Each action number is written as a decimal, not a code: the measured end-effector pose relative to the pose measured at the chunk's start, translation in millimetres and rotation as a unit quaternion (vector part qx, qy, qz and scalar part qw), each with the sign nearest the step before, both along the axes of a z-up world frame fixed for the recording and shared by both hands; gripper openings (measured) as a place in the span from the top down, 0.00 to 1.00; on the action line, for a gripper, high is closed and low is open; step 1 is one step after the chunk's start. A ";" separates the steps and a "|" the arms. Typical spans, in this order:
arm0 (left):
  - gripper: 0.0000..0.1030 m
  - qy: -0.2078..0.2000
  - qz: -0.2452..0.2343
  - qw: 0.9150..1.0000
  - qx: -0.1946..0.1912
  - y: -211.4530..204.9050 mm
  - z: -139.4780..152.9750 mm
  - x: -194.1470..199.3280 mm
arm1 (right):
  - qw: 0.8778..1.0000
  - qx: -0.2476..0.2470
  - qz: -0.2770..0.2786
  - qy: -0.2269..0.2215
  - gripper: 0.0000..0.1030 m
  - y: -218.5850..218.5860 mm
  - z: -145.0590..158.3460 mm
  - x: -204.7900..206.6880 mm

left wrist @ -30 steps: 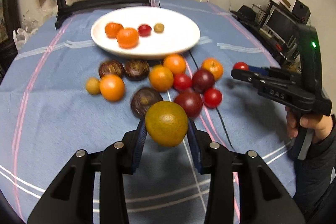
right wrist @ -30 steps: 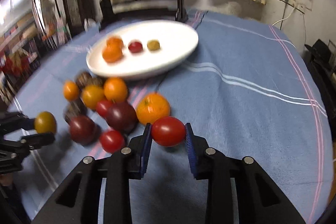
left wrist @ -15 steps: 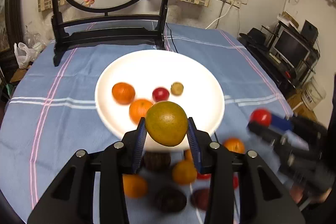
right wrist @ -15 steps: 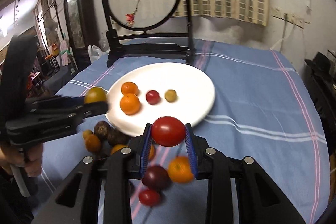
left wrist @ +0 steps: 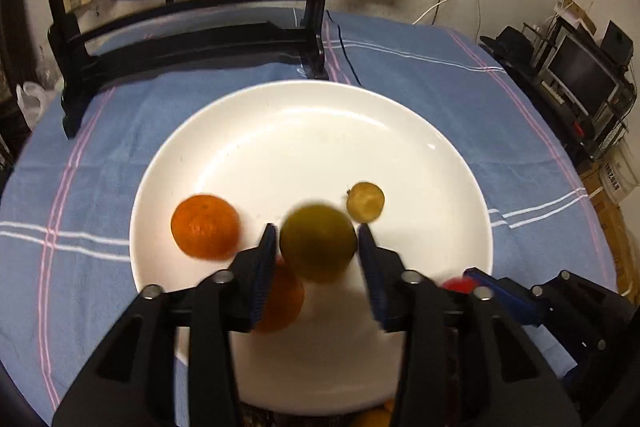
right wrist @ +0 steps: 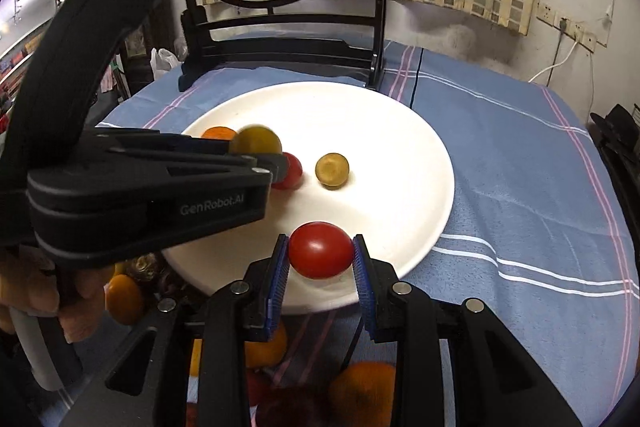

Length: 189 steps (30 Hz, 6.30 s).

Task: Organize fruits
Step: 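Carry both tomatoes onto the white plate and open both grippers, then grasp the dark red plum with the right gripper while the left gripper grasps a small yellow fruit, then place the plum and small yellow fruit on the white plate, opening both grippers, then grasp a red tomato with the right gripper while the left gripper grasps a dark brown fruit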

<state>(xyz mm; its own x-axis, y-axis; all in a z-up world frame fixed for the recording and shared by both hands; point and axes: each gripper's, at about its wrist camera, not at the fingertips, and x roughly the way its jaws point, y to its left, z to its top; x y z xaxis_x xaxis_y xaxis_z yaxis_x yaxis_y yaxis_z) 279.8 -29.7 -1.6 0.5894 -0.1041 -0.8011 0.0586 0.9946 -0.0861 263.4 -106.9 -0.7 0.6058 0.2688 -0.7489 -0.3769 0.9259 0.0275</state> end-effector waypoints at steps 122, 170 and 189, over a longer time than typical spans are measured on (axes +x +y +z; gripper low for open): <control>0.73 -0.053 -0.039 0.998 0.018 65.6 -17.4 -164.9 | 0.991 0.118 0.061 -0.001 0.60 -39.7 13.2 -102.1; 0.10 -0.047 0.040 0.996 -0.060 43.8 -6.2 -138.2 | 0.995 0.100 -0.016 0.011 0.32 -80.1 13.0 -58.9; 0.09 -0.039 0.009 0.999 -0.033 35.1 -21.2 -149.8 | 0.992 -0.012 0.111 0.065 0.71 -33.2 -29.5 -101.4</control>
